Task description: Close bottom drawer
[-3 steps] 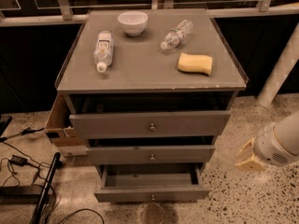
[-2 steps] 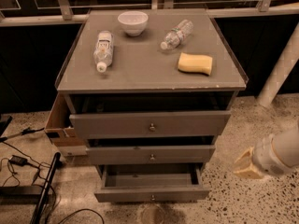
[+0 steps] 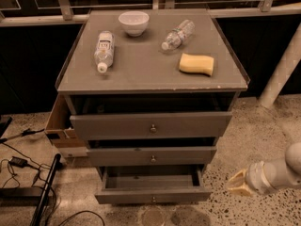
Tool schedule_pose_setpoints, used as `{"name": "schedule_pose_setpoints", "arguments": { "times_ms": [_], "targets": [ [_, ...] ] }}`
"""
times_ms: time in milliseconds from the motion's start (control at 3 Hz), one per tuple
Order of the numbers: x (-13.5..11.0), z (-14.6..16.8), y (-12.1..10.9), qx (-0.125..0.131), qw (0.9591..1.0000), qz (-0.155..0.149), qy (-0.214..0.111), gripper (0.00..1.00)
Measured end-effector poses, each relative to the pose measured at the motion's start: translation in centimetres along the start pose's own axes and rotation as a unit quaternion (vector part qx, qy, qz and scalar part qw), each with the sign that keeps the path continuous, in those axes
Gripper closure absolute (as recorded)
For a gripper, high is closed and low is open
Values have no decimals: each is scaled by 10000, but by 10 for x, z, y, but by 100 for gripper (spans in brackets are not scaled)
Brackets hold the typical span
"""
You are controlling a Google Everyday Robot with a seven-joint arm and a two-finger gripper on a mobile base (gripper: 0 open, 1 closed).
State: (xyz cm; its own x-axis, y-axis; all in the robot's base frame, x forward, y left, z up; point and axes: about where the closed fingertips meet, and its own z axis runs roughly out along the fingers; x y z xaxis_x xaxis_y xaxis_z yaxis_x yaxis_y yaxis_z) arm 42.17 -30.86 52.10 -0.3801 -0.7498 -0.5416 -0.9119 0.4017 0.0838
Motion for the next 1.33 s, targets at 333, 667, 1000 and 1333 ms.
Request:
{"name": "schedule_pose_setpoints", "arguments": {
  "times_ms": [333,667,1000,1333],
  "targets": [
    [45,69,8,-652,9973,331,-103,100],
    [62,106,26,-970,9937,533,-187,100],
    [62,106,27,-970,9937,530,-187,100],
    [71,126,27,-1029,9934,435,-260,100]
  ]
}}
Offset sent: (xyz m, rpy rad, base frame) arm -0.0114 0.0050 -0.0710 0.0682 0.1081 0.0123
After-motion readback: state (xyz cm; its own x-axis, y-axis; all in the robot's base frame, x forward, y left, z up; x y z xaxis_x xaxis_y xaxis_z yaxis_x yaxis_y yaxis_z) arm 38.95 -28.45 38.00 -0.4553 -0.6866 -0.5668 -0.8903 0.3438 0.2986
